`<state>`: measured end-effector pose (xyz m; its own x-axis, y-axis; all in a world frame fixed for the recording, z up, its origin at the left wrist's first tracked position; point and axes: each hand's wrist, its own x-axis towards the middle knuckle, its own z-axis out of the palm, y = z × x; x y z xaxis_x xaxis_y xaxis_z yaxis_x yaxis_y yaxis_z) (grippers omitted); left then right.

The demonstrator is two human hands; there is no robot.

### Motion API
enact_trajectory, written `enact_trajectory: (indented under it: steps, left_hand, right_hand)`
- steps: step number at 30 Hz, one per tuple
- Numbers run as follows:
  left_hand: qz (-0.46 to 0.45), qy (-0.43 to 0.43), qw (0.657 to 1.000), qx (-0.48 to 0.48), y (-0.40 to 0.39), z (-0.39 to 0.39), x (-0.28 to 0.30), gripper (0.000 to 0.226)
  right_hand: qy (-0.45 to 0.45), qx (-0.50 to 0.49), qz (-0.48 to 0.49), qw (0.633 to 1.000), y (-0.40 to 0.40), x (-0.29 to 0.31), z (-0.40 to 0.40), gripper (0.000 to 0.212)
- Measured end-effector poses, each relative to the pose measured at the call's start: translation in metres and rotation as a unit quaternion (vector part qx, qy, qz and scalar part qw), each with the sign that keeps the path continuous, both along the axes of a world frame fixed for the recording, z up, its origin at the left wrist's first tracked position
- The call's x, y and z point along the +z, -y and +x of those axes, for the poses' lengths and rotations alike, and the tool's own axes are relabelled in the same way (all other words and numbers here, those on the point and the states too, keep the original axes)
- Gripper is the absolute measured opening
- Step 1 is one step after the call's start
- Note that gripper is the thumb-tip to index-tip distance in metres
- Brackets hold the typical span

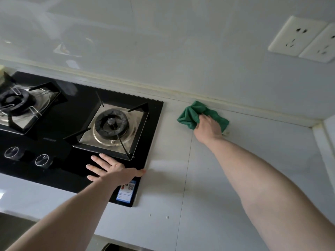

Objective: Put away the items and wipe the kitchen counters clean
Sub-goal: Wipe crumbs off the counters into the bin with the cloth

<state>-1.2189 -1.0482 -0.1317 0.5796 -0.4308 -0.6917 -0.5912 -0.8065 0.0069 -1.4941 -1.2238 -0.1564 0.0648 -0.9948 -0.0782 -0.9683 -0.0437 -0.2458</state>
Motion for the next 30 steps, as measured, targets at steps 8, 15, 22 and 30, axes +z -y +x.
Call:
enact_trajectory:
  steps: [8,15,22,30]
  left_hand:
    - [-0.041,0.005,0.999,0.008,-0.010,-0.007,0.004,0.178]
    - [-0.180,0.003,0.983,0.035,-0.028,-0.016,0.006,0.169]
    - [-0.272,0.070,0.908,-0.311,-0.033,-0.061,0.005,0.087]
    - [-0.327,0.068,0.893,-0.302,-0.029,-0.114,0.016,0.117]
  right_hand:
    - [-0.045,-0.129,0.007,0.991,-0.088,0.004,-0.063,0.025]
    - [-0.063,-0.149,0.062,0.985,-0.159,0.018,-0.049,0.014]
    - [0.023,-0.188,0.009,0.982,-0.151,0.050,-0.072,0.035]
    - [0.045,-0.314,-0.039,0.947,-0.120,0.055,-0.193,0.044]
